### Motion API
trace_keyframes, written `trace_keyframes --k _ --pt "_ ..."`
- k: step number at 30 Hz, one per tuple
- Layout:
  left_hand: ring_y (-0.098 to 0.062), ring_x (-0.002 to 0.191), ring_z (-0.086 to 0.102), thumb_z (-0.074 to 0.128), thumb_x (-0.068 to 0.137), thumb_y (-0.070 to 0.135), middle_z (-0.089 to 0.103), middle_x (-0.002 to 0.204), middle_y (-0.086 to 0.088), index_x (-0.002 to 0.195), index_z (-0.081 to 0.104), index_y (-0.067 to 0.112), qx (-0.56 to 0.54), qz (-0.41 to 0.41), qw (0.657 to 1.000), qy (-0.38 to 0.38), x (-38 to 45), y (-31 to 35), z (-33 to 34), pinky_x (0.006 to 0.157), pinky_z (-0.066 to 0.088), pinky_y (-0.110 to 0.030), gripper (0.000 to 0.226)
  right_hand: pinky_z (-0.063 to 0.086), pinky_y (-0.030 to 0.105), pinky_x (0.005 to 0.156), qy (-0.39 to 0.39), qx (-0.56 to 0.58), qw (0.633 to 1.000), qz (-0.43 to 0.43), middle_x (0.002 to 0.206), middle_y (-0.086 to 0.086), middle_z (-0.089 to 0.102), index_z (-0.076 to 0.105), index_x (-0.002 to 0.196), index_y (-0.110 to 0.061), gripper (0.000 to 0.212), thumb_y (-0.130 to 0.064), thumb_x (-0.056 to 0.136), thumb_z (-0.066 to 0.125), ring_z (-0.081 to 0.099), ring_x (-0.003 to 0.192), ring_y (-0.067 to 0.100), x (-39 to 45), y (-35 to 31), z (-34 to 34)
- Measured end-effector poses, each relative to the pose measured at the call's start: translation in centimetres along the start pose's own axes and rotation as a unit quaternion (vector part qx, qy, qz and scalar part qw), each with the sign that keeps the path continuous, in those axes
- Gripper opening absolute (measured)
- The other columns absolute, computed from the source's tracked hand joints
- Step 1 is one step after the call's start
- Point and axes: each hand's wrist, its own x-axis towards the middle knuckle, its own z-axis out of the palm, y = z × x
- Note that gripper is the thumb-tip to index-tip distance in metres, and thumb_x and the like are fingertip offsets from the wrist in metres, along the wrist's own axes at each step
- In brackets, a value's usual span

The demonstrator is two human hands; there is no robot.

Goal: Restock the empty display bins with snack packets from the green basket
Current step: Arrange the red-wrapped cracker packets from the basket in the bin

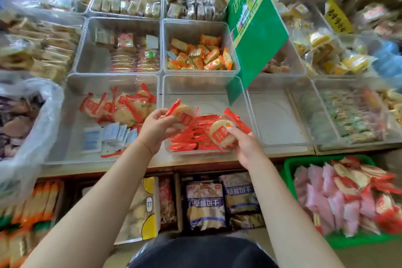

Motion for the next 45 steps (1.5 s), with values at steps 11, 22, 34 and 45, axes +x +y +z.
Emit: trace_keyframes --k 11,22,34,45 --pt "-0.026 0.086 0.062 0.057 0.085 0.014 0.070 0.080 0.001 0.088 0.070 0.022 0.724 0.311 0.611 0.074 13.3 -0.9 0.3 0.101 0.032 -0.042 0.016 0.056 0.037 0.089 0.066 -0.161 0.981 -0.082 0.100 -0.003 0.076 0.068 0.104 -0.031 0.025 -0.020 0.083 0.077 0.071 0.096 0.016 7.1 -3.3 2.1" --pt "-0.020 0.094 0.057 0.042 0.083 0.034 0.067 0.075 0.005 0.083 0.075 0.025 0.814 0.219 0.538 0.003 13.2 -1.4 0.9 0.114 0.016 -0.052 0.034 0.047 0.025 0.093 -0.051 -0.438 0.877 -0.191 0.109 -0.008 0.069 0.071 0.116 -0.022 0.027 -0.011 0.092 0.063 0.061 0.106 0.013 15.6 -4.0 9.0" --pt "-0.026 0.125 0.046 0.051 0.076 0.039 0.047 0.141 -0.006 0.151 0.029 0.014 0.696 0.285 0.658 0.042 13.7 -2.0 0.1 0.115 0.023 -0.045 0.083 0.043 0.030 0.100 -0.207 -0.658 0.719 -0.081 0.131 0.005 0.064 0.066 0.127 -0.028 0.041 -0.013 0.092 0.051 0.056 0.124 0.025 19.2 0.1 12.8" --pt "-0.027 0.124 0.047 0.046 0.077 0.038 0.051 0.137 -0.006 0.145 0.040 0.015 0.711 0.280 0.643 0.043 13.7 -2.1 0.0 0.114 0.023 -0.046 0.072 0.040 0.038 0.099 -0.250 -0.682 0.687 -0.022 0.136 0.004 0.059 0.058 0.131 -0.034 0.041 -0.043 0.097 0.038 0.052 0.124 0.027 18.5 -0.6 13.1"
